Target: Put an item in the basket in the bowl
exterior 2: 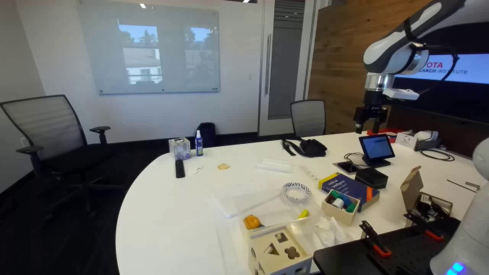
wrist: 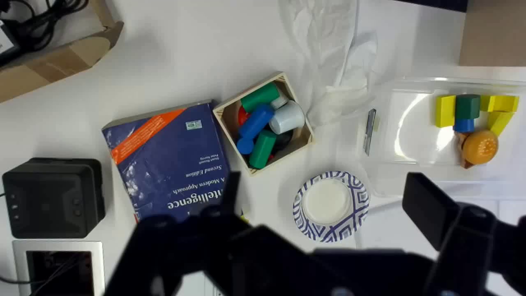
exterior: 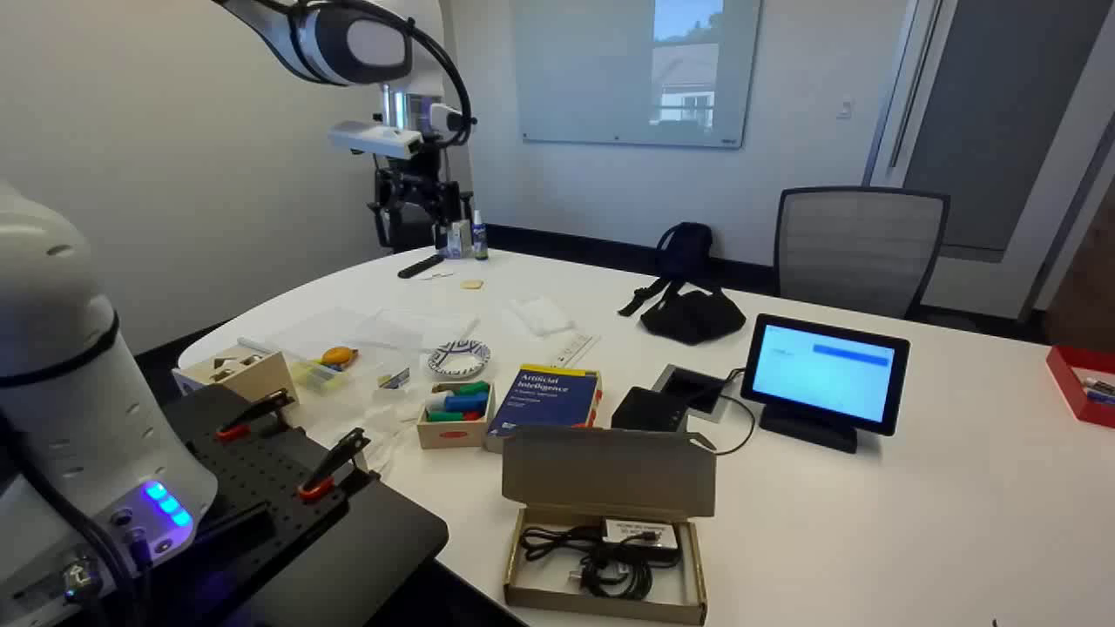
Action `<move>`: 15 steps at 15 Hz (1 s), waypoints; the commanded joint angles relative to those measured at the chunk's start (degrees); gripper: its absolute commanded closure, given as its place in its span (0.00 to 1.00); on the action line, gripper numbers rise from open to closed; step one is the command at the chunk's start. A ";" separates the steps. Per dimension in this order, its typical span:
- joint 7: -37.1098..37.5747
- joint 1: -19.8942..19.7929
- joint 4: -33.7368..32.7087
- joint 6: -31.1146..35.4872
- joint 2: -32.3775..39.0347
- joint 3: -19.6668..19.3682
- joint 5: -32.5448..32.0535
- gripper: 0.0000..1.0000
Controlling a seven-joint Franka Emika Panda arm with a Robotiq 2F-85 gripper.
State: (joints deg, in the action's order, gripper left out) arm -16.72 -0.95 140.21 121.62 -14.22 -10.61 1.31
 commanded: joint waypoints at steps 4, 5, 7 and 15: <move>3.67 2.39 -0.75 4.54 5.04 5.45 2.79 0.00; 3.95 3.63 -0.74 7.01 6.66 7.29 3.95 0.00; 4.95 5.82 -0.50 11.75 9.96 11.09 4.56 0.00; 11.33 13.93 -8.71 26.00 35.76 24.29 11.20 0.00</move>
State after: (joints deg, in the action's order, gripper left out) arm -8.34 11.44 137.32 144.88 11.18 11.37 11.68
